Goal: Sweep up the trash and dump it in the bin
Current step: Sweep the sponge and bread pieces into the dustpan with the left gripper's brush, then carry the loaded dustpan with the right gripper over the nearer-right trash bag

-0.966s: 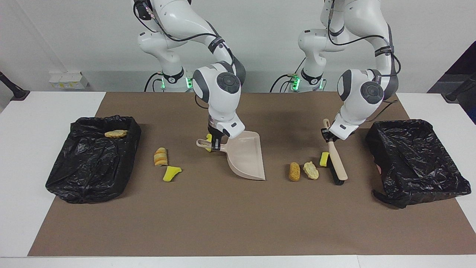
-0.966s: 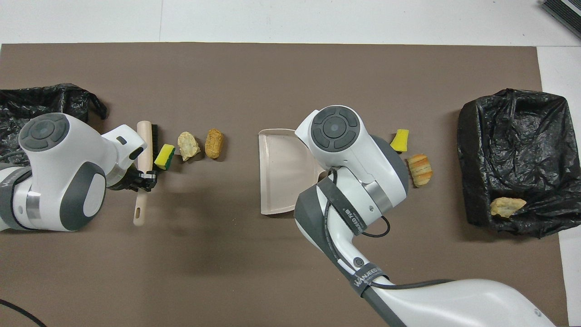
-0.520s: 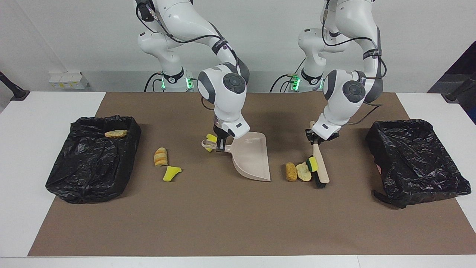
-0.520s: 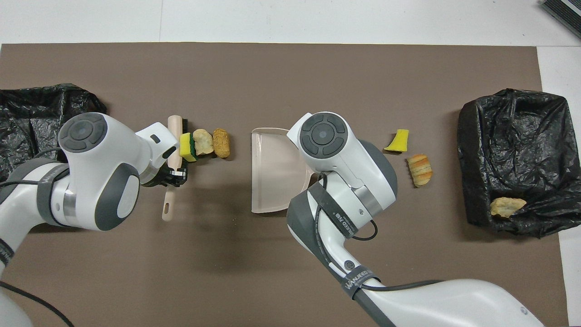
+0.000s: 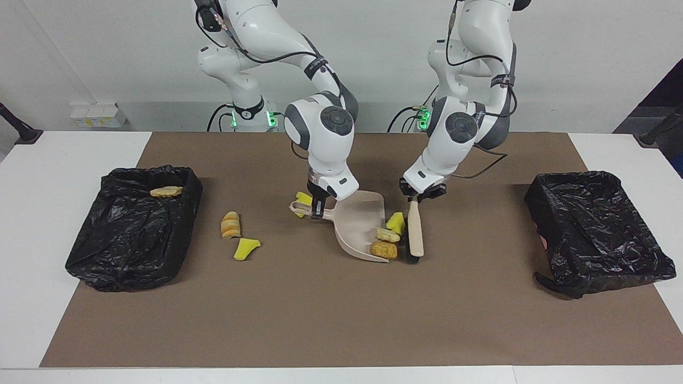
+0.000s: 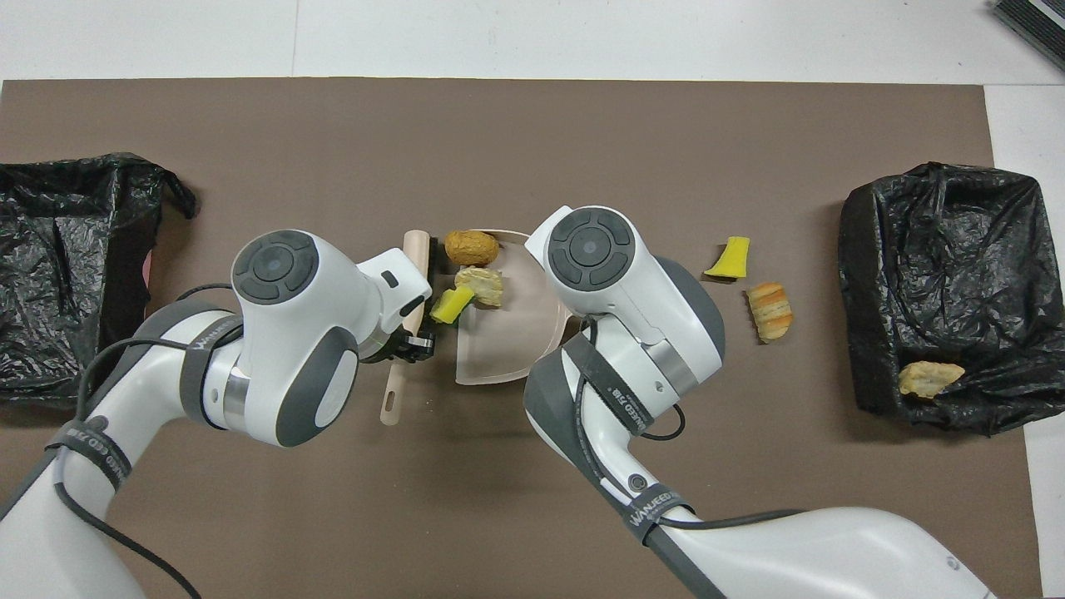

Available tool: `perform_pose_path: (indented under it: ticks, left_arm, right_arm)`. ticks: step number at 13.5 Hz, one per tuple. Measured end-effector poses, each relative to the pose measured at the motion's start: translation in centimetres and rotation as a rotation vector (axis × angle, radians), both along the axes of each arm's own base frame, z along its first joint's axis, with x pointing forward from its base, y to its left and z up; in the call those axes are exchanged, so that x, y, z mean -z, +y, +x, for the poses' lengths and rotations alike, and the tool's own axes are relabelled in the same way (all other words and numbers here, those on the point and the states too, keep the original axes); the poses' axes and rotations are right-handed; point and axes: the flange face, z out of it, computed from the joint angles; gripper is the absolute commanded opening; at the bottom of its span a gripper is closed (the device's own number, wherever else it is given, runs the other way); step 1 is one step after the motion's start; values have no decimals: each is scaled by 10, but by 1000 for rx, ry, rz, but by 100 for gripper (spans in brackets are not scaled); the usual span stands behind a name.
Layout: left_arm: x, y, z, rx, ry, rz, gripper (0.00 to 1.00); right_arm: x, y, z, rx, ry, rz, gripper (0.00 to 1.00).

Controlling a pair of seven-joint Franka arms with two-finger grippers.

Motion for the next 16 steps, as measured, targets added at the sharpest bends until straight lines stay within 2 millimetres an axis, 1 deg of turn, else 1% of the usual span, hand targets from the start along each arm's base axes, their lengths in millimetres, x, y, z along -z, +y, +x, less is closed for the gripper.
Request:
perform_pose_path:
  ticks: [2,4,6,7,9,10,11,13,14,15,16]
  left_arm:
    - [-3,-26,-13,-24,19,-29,0]
    - [-10,-48,-23,-78,40,-65,0]
    - [-27,-64,-32,-102,35,-80,0]
    - [-34,-67,-36,-105,33,-81,0]
    - [-45,-62,-37,-99,40,-55,0]
    - [-54,-57,-36,-106,45,-38,0]
    - [-68,-50,-34,-119,44,-22,0]
    - [-106,-32,-33,-130,-5,23,0]
    - [-123,-25,-40,-147,-8,49,0]
    - [-135,-22,-51,-169,6,73,0]
    - [-141,-25,-63,-186,16,90,0]
  right_arm:
    - [2,-1,0,2,2,-1,0]
    - [2,-1,1,3,3,-2,0]
    - [3,-2,1,5,3,-2,0]
    - [3,-4,2,7,1,-1,0]
    - [2,-8,5,15,-1,1,0]
    - [1,-12,8,20,-3,2,0]
    - [0,-18,11,21,-5,4,0]
    - [-3,-34,20,10,-8,8,0]
    - [-6,-43,25,2,-9,12,0]
    - [-11,-52,29,-7,-4,26,0]
    - [-17,-63,34,-25,7,59,0]
